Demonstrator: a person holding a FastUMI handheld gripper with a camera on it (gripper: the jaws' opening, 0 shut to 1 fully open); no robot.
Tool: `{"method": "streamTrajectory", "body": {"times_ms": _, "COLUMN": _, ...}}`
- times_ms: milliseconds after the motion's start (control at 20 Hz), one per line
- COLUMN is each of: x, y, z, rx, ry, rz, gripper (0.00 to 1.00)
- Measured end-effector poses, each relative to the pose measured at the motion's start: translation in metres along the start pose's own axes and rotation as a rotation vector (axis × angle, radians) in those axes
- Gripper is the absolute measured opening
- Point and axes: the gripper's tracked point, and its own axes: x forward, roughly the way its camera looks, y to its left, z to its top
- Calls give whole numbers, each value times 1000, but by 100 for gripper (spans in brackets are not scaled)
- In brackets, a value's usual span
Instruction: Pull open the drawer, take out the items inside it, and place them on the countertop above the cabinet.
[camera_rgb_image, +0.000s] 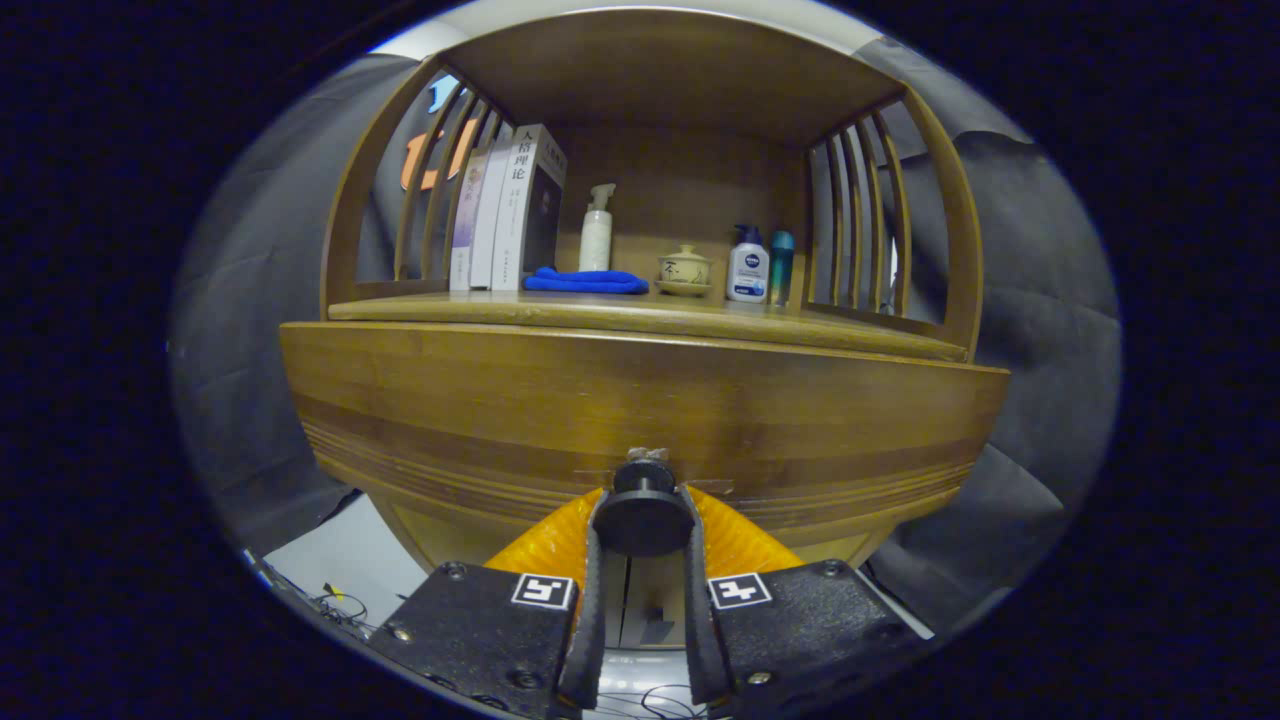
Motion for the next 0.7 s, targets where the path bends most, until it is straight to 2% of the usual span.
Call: {"method": "streamTrajectory", "body": {"times_ms": 700, "x": -3, "y": 0, "z": 0, "rx": 24, "ry": -7, "rz": 9, "gripper": 36}}
